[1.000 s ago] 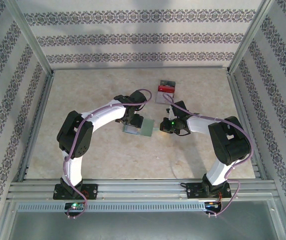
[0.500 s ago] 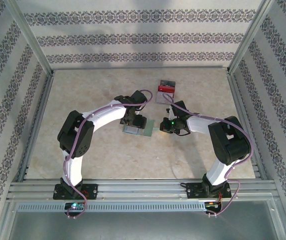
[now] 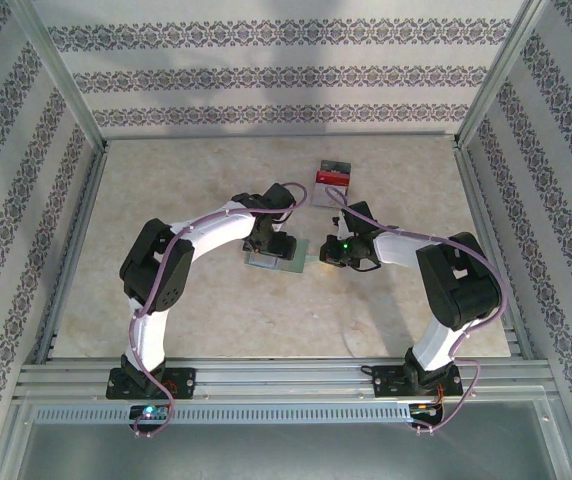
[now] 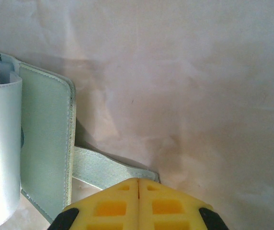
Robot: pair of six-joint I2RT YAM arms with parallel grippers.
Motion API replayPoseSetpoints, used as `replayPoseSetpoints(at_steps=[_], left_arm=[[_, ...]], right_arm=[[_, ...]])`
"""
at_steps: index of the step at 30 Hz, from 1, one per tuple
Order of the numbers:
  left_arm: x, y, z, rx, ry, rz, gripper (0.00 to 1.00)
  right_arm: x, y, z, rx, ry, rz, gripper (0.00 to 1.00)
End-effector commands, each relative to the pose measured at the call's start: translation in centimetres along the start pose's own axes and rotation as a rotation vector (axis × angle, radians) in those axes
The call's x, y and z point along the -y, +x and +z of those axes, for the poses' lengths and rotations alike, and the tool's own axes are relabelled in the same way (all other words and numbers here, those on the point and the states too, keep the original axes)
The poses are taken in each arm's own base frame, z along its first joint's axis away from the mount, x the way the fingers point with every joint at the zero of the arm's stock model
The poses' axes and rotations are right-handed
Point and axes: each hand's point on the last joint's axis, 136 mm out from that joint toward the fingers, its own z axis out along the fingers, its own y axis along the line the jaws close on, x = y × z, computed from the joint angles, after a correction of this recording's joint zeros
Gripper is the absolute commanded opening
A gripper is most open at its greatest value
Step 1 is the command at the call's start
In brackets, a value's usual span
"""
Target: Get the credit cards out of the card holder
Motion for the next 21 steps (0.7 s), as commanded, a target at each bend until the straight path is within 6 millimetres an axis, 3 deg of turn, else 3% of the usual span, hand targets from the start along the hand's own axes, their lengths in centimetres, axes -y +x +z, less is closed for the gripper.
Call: replayPoseSetpoints(at_steps=[1, 5, 11, 21], left_arm=[[0.1, 0.6, 1.3, -0.032, 0.028, -0.012, 0.80], [0.5, 0.8, 1.7, -0.042, 0.056, -0.018, 0.80], [2.7, 0.6, 1.8, -0.038, 0.180, -0.028, 0.80], [5.1, -0.7, -0.1, 0.023, 0.311, -0.005, 0.79]], right_arm=[[5.3, 4.5, 1.1, -0.136, 0.197, 0.065, 0.00], [5.3, 4.6, 1.1, -0.138, 0.199, 0.065, 0.00], [5.2, 4.5, 1.1, -0.136, 0.196, 0.064, 0.00], [5.2, 4.6, 1.2, -0.136, 0.198, 0.062, 0.00]])
